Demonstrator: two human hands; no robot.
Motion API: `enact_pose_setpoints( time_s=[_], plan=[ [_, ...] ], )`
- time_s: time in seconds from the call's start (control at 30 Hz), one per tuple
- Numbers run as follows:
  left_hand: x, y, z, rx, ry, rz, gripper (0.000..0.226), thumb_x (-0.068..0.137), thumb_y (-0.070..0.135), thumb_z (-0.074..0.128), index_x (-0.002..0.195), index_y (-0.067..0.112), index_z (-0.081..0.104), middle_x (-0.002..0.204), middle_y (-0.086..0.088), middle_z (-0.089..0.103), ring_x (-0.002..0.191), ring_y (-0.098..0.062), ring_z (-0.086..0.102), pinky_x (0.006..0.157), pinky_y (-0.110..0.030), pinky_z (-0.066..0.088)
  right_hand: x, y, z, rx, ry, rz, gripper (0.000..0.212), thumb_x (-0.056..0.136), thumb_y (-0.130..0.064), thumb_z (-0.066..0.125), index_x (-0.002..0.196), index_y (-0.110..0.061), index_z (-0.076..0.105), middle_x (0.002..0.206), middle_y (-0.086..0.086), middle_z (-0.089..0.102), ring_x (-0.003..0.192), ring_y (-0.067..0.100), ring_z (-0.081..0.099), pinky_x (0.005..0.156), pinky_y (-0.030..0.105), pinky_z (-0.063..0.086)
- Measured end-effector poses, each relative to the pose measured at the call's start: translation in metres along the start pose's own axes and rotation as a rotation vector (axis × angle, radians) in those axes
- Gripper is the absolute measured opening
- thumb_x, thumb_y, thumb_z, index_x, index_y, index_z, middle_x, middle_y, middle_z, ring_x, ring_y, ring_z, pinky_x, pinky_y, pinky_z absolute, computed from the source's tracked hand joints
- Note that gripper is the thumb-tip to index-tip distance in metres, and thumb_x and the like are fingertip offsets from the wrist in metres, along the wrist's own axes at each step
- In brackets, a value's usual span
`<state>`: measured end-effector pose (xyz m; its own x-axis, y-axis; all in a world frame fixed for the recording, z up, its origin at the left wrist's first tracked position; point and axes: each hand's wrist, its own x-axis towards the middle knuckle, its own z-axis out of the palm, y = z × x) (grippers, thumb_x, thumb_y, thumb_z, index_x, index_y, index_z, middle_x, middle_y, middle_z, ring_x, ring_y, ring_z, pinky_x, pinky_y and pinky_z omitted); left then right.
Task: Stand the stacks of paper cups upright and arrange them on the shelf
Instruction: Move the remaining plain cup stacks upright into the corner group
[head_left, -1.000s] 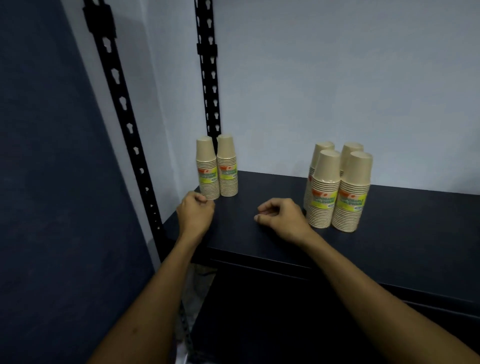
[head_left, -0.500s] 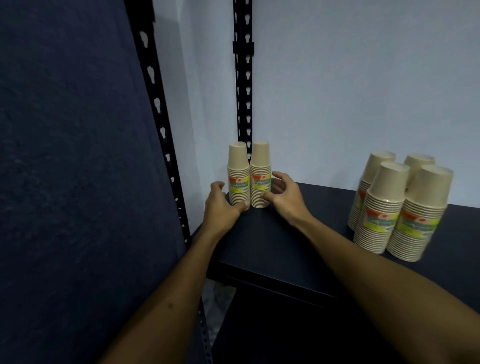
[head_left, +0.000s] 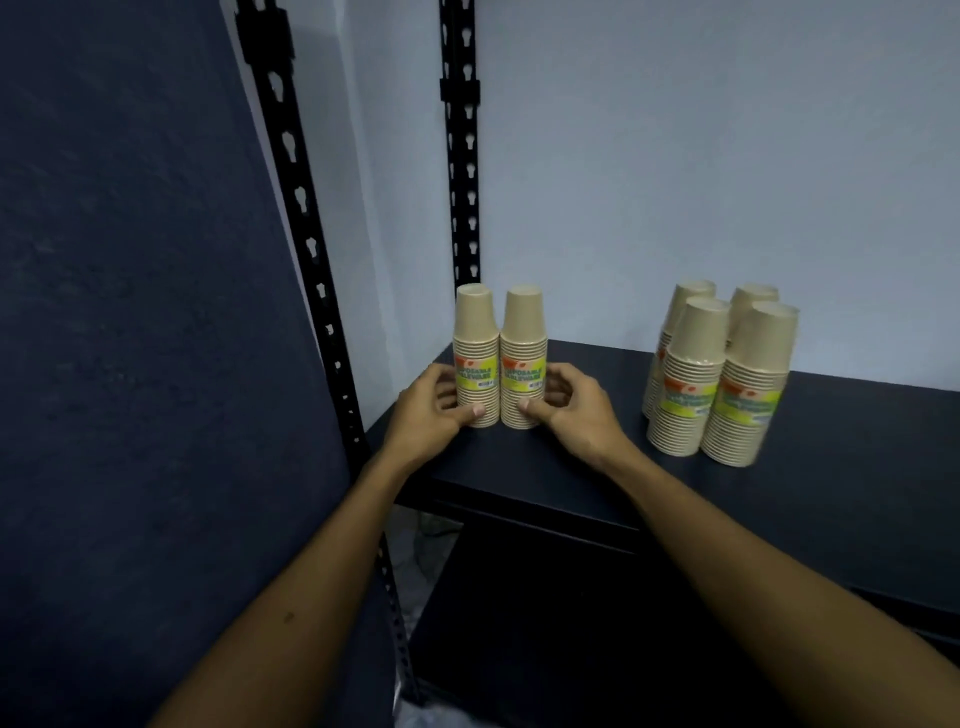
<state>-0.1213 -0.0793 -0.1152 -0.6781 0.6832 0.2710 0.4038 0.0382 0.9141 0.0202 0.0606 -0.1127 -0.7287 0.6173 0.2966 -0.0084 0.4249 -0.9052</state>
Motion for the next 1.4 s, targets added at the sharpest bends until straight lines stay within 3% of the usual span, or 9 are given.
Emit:
enact_pose_setpoints(
  time_s=[0.1,0.2,0.43,0.57,0.7,0.97,1.2,1.4],
  plan=[
    [-0.028,0.013,0.006,-0.038,-0.077,0.009,0.051,0.073,0.005,0.08,0.116,0.008,0.053,0.111,-0.006,0.067,0.098,-0.009,0.067,0.081,-0.016,0.053,-0.041,-0.008,-0.02,0.0,-0.006,0.002,0.051,0.078,-0.016,0.078,0.124,-0.012,0.058,0.114,0.0,0.068,0.103,0.011,0.066,0.092,0.031,0.054],
    [-0.05,0.028,0.02,-0.075,-0.18,0.012,0.05,0.07,0.005,0.081,0.113,0.012,0.056,0.11,-0.005,0.069,0.098,-0.011,0.069,0.083,-0.021,0.055,-0.082,-0.015,-0.047,0.013,0.003,0.016,0.047,0.078,-0.012,0.077,0.121,-0.012,0.059,0.112,-0.002,0.069,0.102,0.008,0.066,0.087,0.021,0.053],
    [-0.073,0.054,0.088,-0.128,-0.325,0.043,0.053,0.067,0.011,0.085,0.112,0.013,0.058,0.109,-0.004,0.071,0.099,-0.013,0.07,0.088,-0.03,0.055,-0.137,-0.01,-0.118,-0.05,0.153,0.049,0.048,0.074,-0.008,0.08,0.119,-0.012,0.063,0.108,-0.003,0.072,0.099,0.008,0.068,0.087,0.026,0.055],
    [-0.076,0.068,0.119,-0.113,-0.329,0.071,0.053,0.067,0.013,0.086,0.112,0.012,0.058,0.106,-0.001,0.071,0.096,-0.009,0.069,0.084,-0.021,0.055,-0.147,-0.006,-0.145,-0.104,0.228,0.066,0.046,0.073,-0.01,0.081,0.116,-0.013,0.064,0.104,-0.003,0.073,0.096,0.007,0.069,0.086,0.025,0.055],
    [-0.074,0.075,0.134,-0.074,-0.324,0.094,0.051,0.067,0.017,0.086,0.11,0.017,0.06,0.101,0.005,0.07,0.093,-0.006,0.069,0.08,-0.018,0.054,-0.147,-0.007,-0.156,-0.164,0.255,0.073,0.046,0.073,-0.014,0.081,0.116,-0.017,0.064,0.104,-0.009,0.071,0.094,-0.001,0.067,0.082,0.015,0.052],
    [-0.067,0.07,0.14,-0.077,-0.315,0.076,0.051,0.066,0.019,0.087,0.109,0.017,0.061,0.099,0.001,0.072,0.09,-0.008,0.071,0.081,-0.022,0.056,-0.139,0.001,-0.162,-0.104,0.285,0.145,0.043,0.069,-0.018,0.085,0.107,-0.016,0.065,0.102,-0.004,0.073,0.096,0.006,0.068,0.089,0.03,0.055],
    [-0.067,0.063,0.141,-0.031,-0.325,0.051,0.055,0.065,0.018,0.087,0.116,0.012,0.067,0.105,0.004,0.072,0.098,-0.005,0.068,0.093,-0.028,0.053,-0.147,0.006,-0.155,-0.315,0.283,0.119,0.053,0.072,-0.018,0.083,0.121,-0.02,0.061,0.105,-0.014,0.067,0.098,0.002,0.063,0.084,0.017,0.051],
    [-0.074,0.068,0.144,0.098,-0.275,0.097,0.041,0.072,0.025,0.083,0.112,0.021,0.071,0.109,0.008,0.072,0.101,-0.006,0.065,0.093,-0.022,0.052,-0.148,0.005,-0.153,-0.392,0.289,0.127,0.05,0.074,-0.026,0.081,0.12,-0.018,0.062,0.107,-0.007,0.068,0.097,0.004,0.062,0.082,0.014,0.048]
  ],
)
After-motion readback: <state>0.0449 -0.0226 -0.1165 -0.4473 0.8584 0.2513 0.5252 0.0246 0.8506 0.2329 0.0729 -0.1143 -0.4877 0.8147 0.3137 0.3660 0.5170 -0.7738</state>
